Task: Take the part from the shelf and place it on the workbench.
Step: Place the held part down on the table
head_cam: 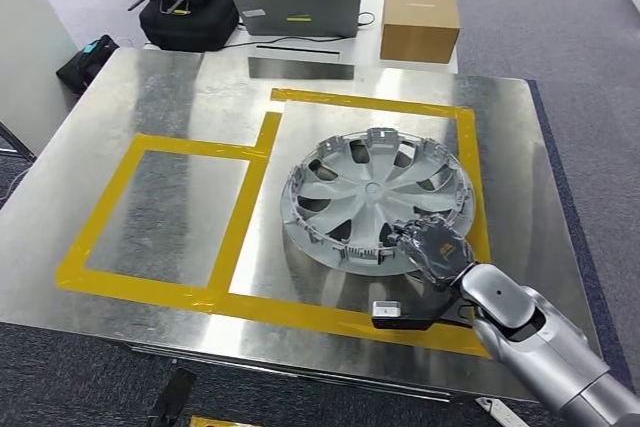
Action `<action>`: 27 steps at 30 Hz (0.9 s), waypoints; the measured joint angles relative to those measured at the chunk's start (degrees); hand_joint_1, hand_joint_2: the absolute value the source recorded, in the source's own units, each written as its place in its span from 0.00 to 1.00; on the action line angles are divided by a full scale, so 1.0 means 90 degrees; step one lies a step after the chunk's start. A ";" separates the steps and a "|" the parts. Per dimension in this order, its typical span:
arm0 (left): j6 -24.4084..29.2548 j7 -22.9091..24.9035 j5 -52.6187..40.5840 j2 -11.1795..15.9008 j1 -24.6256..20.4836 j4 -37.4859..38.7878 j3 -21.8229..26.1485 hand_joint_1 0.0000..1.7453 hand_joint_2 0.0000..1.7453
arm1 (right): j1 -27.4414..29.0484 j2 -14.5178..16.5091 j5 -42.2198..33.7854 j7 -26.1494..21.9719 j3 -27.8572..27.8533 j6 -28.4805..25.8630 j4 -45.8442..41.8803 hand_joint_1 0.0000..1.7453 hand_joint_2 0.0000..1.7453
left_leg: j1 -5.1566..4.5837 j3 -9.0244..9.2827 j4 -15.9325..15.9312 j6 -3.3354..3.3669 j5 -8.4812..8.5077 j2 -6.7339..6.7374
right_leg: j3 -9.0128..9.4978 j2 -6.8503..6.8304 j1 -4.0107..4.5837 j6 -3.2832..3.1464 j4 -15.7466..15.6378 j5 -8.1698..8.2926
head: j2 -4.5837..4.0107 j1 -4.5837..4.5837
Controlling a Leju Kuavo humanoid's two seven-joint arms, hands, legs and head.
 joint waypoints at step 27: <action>-0.0121 -0.0185 -0.0080 -0.0002 -0.0002 -0.0001 0.0001 0.00 1.00 | -0.0241 0.0515 -0.0603 0.0027 0.0248 0.0246 0.1241 0.00 1.00 | 0.0000 0.0004 0.0000 0.0000 0.0000 0.0001 | -0.0039 0.0001 0.0000 -0.0002 0.0000 -0.0002 | 0.0000 -0.0001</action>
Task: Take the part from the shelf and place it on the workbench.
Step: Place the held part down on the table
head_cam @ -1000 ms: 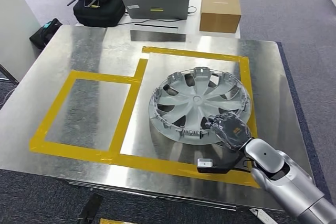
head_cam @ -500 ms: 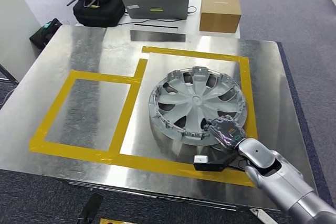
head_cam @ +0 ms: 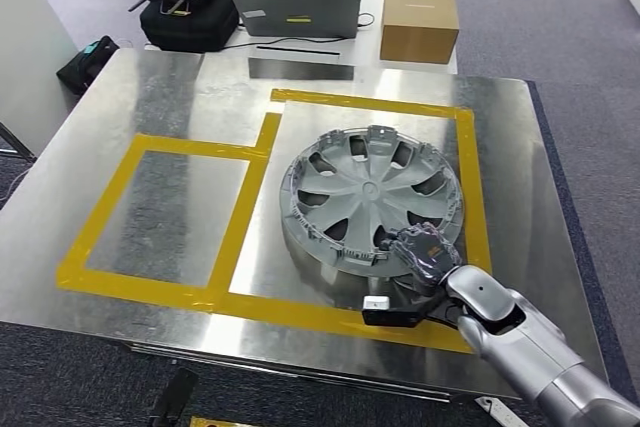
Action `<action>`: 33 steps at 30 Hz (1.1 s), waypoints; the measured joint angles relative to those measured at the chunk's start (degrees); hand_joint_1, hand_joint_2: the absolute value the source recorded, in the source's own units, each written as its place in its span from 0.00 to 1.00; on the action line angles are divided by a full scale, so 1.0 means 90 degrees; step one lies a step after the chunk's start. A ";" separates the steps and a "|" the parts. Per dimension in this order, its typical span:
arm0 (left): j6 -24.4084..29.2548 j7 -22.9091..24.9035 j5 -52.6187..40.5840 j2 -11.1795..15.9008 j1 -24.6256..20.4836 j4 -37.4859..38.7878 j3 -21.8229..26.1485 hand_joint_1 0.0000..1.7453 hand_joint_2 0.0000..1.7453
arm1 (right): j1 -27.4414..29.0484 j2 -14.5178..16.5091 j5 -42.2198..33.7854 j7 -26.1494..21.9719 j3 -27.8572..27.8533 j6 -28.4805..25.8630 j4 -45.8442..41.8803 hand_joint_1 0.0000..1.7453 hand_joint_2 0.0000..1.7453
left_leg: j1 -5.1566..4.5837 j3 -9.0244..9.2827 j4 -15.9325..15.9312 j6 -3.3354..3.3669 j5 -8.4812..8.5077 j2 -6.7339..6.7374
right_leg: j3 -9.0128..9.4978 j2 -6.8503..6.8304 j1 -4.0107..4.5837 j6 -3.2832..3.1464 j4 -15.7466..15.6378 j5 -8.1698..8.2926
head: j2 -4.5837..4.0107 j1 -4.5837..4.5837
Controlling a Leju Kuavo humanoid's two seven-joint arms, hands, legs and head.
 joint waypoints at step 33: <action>-0.0083 -0.0175 0.0016 0.0005 0.0036 -0.0002 0.0175 0.00 0.00 | 0.0600 -0.0031 0.0126 0.0119 -0.0311 -0.0564 -0.0772 0.00 1.00 | -0.0003 -0.0005 0.0003 0.0001 0.0000 0.0002 | 0.0033 0.0001 -0.0005 0.0001 0.0000 0.0002 | 0.0000 0.0000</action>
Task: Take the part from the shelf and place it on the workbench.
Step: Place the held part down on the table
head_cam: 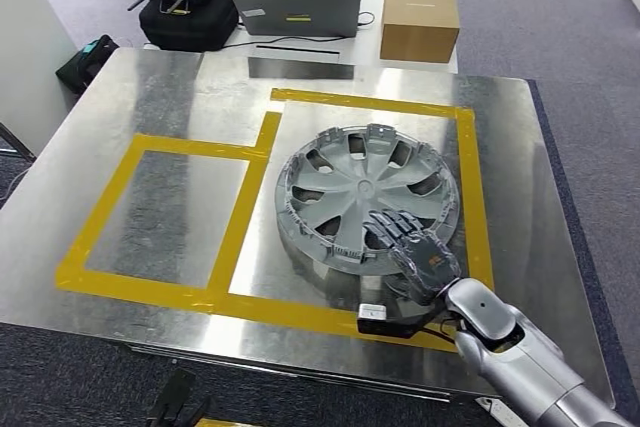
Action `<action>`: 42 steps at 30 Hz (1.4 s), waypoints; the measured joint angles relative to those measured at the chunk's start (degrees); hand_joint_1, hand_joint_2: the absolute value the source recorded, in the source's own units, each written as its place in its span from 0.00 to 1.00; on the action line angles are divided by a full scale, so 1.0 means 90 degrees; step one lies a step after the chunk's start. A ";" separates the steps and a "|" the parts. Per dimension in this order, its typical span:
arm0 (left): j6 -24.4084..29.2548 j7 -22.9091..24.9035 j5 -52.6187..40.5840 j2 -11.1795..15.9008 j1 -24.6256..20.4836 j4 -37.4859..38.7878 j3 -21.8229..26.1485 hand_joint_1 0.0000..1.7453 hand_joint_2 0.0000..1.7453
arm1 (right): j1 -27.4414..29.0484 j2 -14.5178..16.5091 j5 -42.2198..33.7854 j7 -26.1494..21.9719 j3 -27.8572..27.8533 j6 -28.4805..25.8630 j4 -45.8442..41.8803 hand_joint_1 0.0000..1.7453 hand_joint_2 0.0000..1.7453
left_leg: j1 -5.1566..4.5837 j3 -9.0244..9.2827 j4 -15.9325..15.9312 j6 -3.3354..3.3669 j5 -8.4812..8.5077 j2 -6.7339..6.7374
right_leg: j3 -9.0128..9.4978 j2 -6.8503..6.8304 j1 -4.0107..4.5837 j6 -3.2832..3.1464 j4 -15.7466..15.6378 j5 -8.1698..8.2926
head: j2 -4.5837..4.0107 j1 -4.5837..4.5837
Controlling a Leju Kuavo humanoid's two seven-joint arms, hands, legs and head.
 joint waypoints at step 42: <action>0.0191 -0.0184 0.0126 -0.0018 0.0289 0.0000 0.0530 0.00 0.00 | 0.3156 0.2497 -0.3811 -0.3409 -0.3622 -0.2230 -0.3285 0.00 0.25 | 0.0001 0.0006 -0.0001 -0.0023 -0.0043 -0.0004 | -0.0055 -0.0008 0.0002 -0.0033 -0.0001 -0.0051 | 0.0000 0.0000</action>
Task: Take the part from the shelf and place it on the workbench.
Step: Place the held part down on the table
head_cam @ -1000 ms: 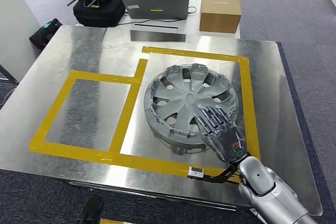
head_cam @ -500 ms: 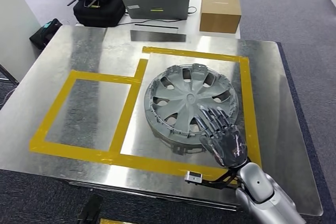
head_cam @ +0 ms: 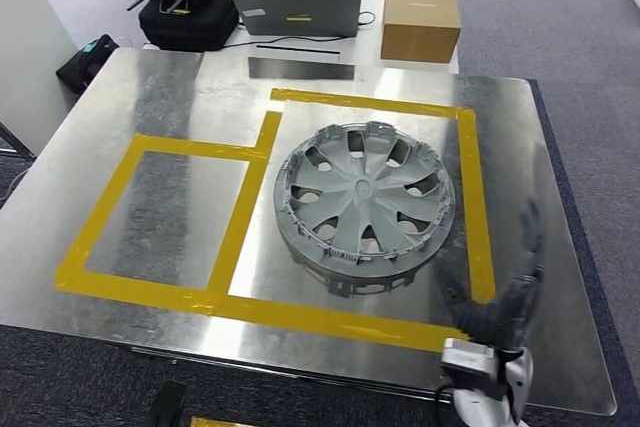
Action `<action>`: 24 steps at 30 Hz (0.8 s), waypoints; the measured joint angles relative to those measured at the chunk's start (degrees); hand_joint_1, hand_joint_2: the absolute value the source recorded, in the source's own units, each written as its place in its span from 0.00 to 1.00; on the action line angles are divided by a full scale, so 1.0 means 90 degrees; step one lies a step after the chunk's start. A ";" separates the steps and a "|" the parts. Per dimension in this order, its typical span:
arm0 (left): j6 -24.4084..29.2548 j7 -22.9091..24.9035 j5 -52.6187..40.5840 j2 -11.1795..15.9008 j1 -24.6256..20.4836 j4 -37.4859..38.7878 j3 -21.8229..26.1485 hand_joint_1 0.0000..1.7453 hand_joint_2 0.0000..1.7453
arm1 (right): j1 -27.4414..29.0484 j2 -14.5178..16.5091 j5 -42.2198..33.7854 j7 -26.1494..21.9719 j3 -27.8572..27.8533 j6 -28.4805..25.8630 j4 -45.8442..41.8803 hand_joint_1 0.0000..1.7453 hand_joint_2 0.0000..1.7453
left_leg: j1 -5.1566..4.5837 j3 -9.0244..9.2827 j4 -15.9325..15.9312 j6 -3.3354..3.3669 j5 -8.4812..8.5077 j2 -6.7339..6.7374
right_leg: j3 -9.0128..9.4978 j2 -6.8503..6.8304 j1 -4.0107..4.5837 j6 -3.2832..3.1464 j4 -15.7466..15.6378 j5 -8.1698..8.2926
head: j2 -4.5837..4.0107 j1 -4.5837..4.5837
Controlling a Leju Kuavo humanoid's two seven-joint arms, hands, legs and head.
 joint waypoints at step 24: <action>0.0002 0.0070 0.0312 -0.0115 0.0227 0.0000 0.0531 0.00 0.00 | 0.1398 0.0366 -0.1011 -0.0095 -0.1428 -0.0005 -0.1701 0.00 0.00 | -0.0001 0.0074 -0.0031 0.0118 -0.0042 0.0020 | 0.0067 0.0013 -0.0023 0.0124 -0.0007 -0.0051 | 0.0000 -0.0001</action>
